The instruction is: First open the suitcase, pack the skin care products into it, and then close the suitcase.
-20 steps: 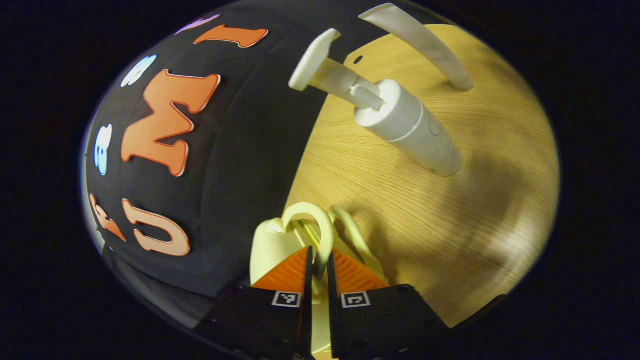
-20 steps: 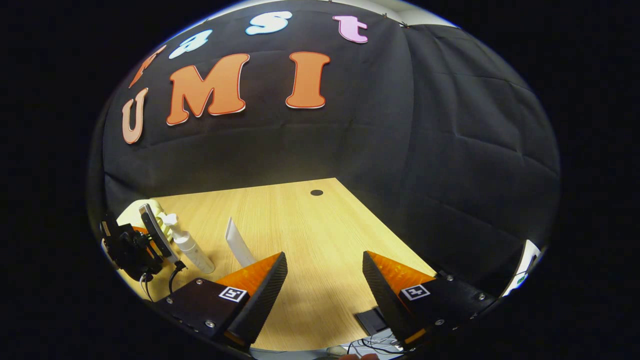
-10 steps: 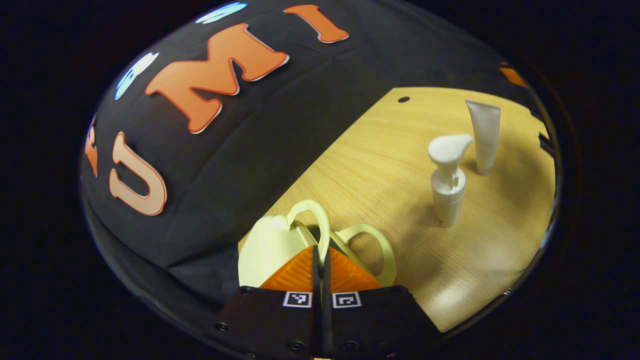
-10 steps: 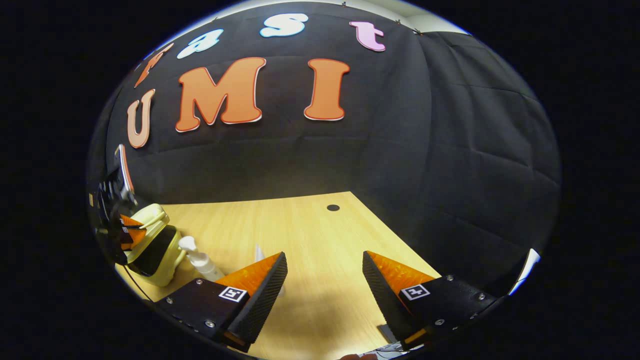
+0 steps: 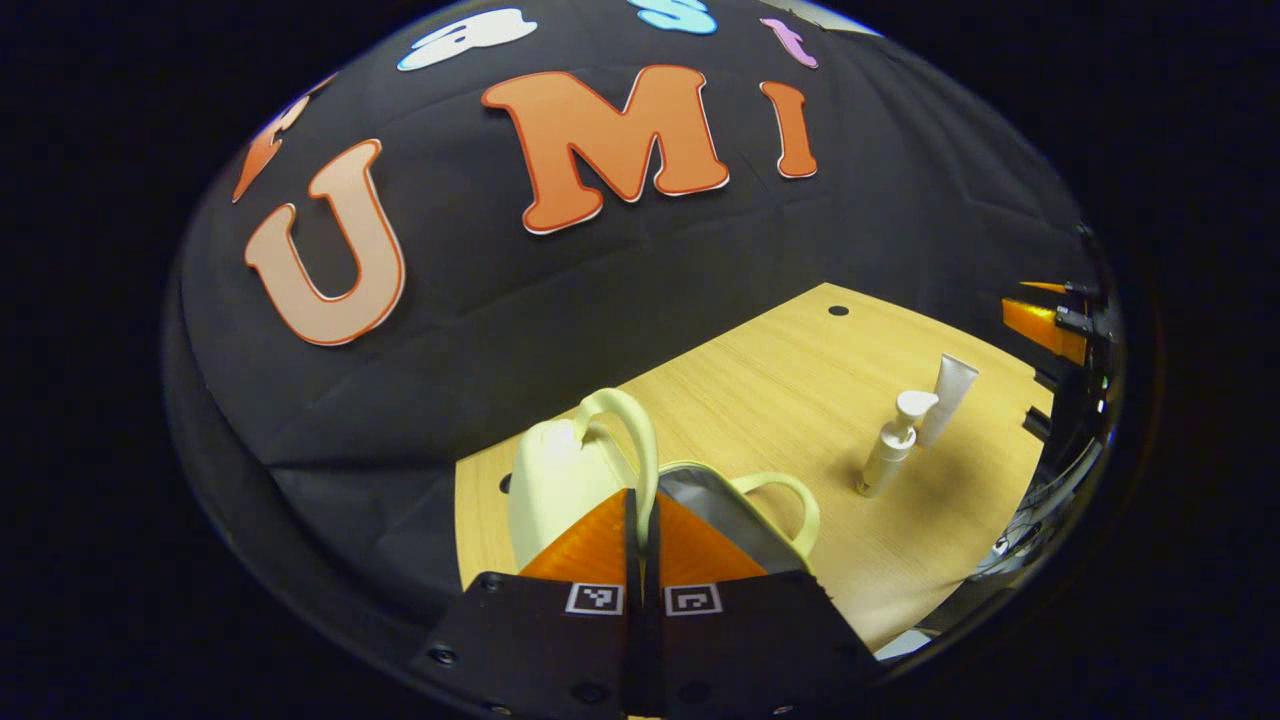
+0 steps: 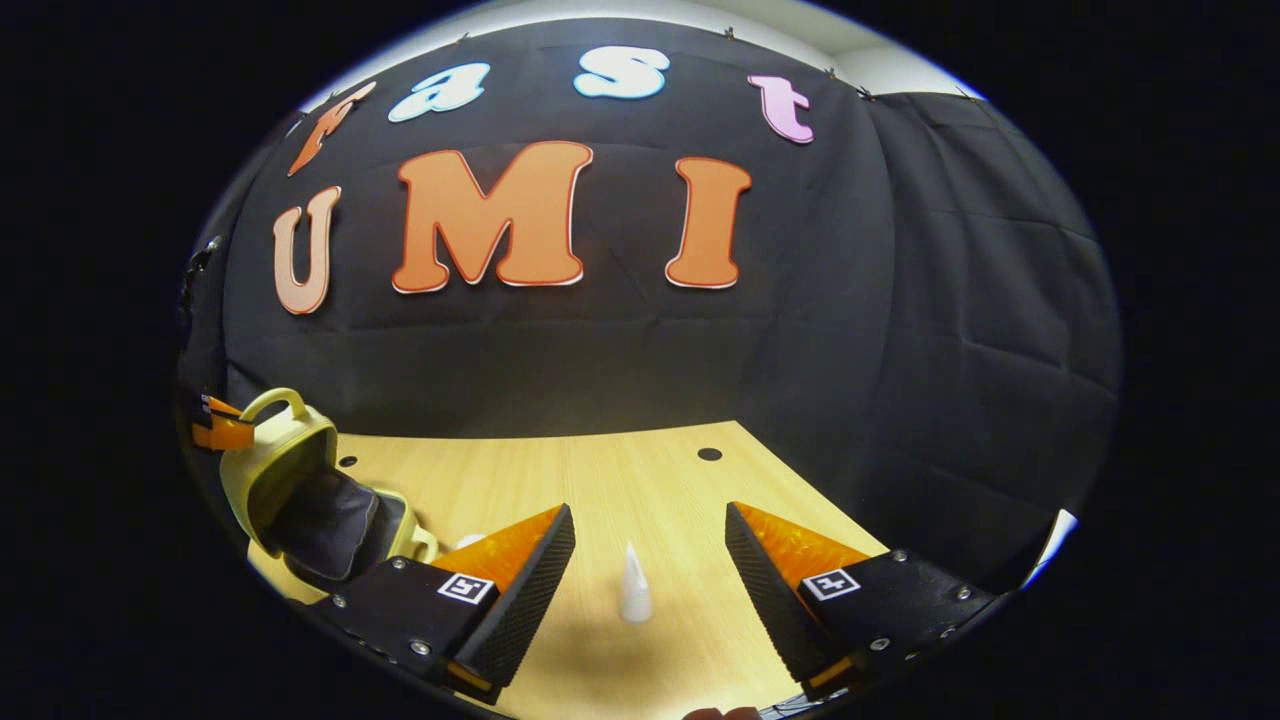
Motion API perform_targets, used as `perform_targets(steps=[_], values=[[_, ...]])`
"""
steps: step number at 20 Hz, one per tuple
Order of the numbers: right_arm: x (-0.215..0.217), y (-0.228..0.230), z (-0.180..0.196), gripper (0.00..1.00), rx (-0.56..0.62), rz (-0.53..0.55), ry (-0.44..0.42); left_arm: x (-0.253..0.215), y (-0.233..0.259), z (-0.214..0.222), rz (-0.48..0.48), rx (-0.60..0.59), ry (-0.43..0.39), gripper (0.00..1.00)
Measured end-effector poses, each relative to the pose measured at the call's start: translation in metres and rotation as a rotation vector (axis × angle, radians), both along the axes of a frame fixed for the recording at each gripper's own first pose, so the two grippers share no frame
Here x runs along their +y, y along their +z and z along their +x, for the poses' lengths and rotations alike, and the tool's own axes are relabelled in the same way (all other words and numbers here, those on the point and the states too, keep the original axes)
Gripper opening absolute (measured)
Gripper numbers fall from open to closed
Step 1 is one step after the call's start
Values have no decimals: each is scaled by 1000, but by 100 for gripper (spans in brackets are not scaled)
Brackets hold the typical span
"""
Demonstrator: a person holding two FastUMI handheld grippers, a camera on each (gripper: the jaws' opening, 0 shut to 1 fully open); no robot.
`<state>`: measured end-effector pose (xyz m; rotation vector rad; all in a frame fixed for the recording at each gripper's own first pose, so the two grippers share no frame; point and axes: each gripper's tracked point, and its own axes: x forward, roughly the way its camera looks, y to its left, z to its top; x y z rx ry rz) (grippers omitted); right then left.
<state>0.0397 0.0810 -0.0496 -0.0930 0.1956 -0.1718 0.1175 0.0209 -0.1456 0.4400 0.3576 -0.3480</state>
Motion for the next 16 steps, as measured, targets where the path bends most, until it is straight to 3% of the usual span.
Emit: perform_targets(steps=[3,4,6,8,11,16], values=[[30,14,-5,96,-40,-16,5,28,2,11,65,-59,47,1],[35,18,-6,96,-58,-39,-1,33,5,11,25,-64,54,1],[46,19,-9,96,-66,-74,-12,26,10,6,-170,-16,51,1],[65,16,-11,96,-51,-44,23,44,15,9,-227,-16,87,2],[77,21,-11,96,-52,-34,88,103,9,25,-256,-23,175,1],[82,26,-25,96,-53,5,62,212,-38,35,-501,58,252,1]])
